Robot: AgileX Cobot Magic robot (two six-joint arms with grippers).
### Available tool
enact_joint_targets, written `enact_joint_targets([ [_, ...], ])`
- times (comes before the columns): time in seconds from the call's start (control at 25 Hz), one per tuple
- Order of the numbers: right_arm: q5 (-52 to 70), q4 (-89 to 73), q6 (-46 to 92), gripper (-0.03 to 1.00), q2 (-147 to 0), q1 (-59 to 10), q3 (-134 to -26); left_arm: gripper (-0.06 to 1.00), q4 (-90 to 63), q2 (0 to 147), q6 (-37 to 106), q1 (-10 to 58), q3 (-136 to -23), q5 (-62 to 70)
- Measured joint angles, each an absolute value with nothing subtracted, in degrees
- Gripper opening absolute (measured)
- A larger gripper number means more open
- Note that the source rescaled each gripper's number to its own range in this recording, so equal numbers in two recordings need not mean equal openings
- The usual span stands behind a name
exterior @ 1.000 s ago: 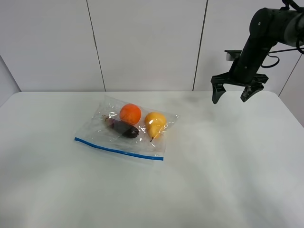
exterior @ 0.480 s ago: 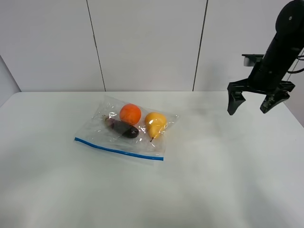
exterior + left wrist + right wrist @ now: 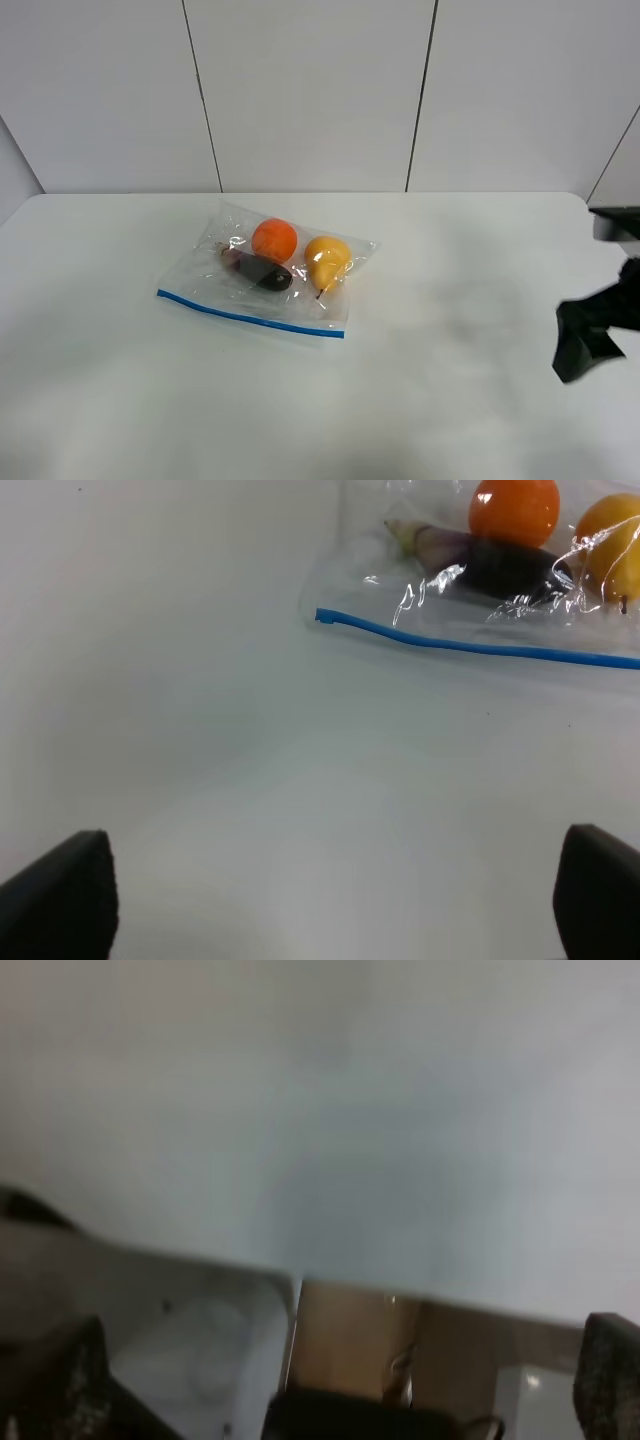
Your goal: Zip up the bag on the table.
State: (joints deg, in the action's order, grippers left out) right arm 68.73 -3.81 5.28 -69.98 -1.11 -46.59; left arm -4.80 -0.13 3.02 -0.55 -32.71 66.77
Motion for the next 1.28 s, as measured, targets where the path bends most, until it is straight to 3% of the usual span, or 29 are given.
enact_joint_targets([
  [0.24, 62.5, -3.8, 5.3, 1.0, -48.9, -1.1, -30.3, 1.0, -4.8, -0.1, 3.0, -0.6, -32.7, 66.8],
  [0.72, 58.0, -4.4, 5.2, 1.0, -11.5, -1.1, -28.4, 1.0, -4.8, -0.1, 3.0, -0.6, -32.7, 66.8],
  [0.96, 58.2, -4.5, 5.2, 1.0, -0.9, -1.1, -28.1, 1.0, -4.8, -0.1, 3.0, -0.6, -32.7, 66.8],
  [1.28, 58.3, -4.5, 5.1, 1.0, 0.3, -1.1, -28.1, 1.0, -4.8, -0.1, 3.0, -0.6, -32.7, 66.8],
])
